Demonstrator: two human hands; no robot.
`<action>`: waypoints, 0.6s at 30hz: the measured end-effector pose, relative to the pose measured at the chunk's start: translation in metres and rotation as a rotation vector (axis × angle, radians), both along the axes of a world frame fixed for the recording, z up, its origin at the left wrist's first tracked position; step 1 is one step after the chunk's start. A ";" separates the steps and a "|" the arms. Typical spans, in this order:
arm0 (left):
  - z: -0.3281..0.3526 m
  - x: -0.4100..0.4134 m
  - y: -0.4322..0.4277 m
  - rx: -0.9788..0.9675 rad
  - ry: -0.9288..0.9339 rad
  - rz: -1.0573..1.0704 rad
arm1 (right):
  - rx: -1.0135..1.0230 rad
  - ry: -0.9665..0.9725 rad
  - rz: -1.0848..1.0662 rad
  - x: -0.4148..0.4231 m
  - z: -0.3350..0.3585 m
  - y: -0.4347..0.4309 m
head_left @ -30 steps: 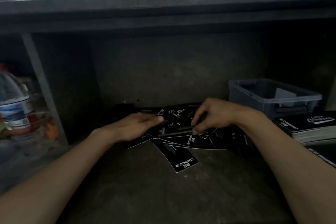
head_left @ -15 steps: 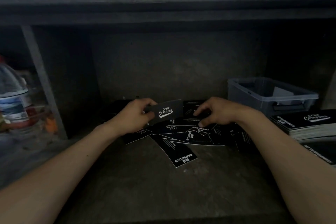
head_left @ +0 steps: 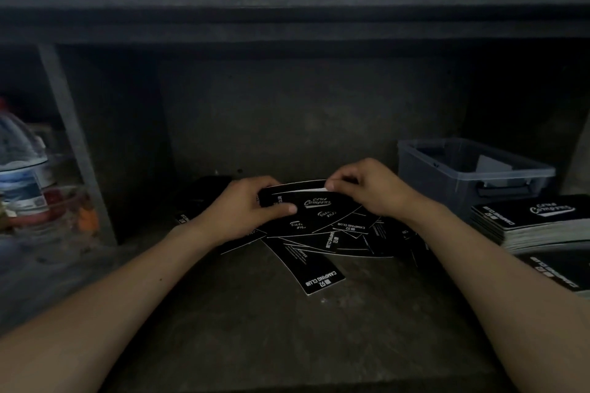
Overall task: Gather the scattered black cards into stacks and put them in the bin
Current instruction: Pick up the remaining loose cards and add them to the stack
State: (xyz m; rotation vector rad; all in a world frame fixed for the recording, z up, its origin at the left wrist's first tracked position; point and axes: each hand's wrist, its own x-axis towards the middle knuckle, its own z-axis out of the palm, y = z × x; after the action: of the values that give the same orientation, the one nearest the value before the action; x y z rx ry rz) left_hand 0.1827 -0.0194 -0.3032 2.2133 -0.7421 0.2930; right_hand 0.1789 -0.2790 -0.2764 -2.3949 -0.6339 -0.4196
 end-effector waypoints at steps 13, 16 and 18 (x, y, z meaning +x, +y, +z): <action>-0.005 0.009 0.001 -0.044 -0.018 0.098 | -0.320 0.351 -0.143 0.003 -0.002 -0.019; -0.006 0.007 -0.002 -0.063 0.025 0.068 | -0.284 0.354 -0.095 0.005 -0.001 -0.018; -0.006 0.006 -0.004 -0.053 0.047 0.035 | -0.277 0.350 -0.082 0.006 -0.003 -0.018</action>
State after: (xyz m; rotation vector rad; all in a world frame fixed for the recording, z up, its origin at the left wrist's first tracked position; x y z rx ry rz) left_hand 0.1886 -0.0234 -0.3093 2.1773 -0.6632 0.2748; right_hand 0.1853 -0.2967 -0.2790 -2.6746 -0.4586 0.0639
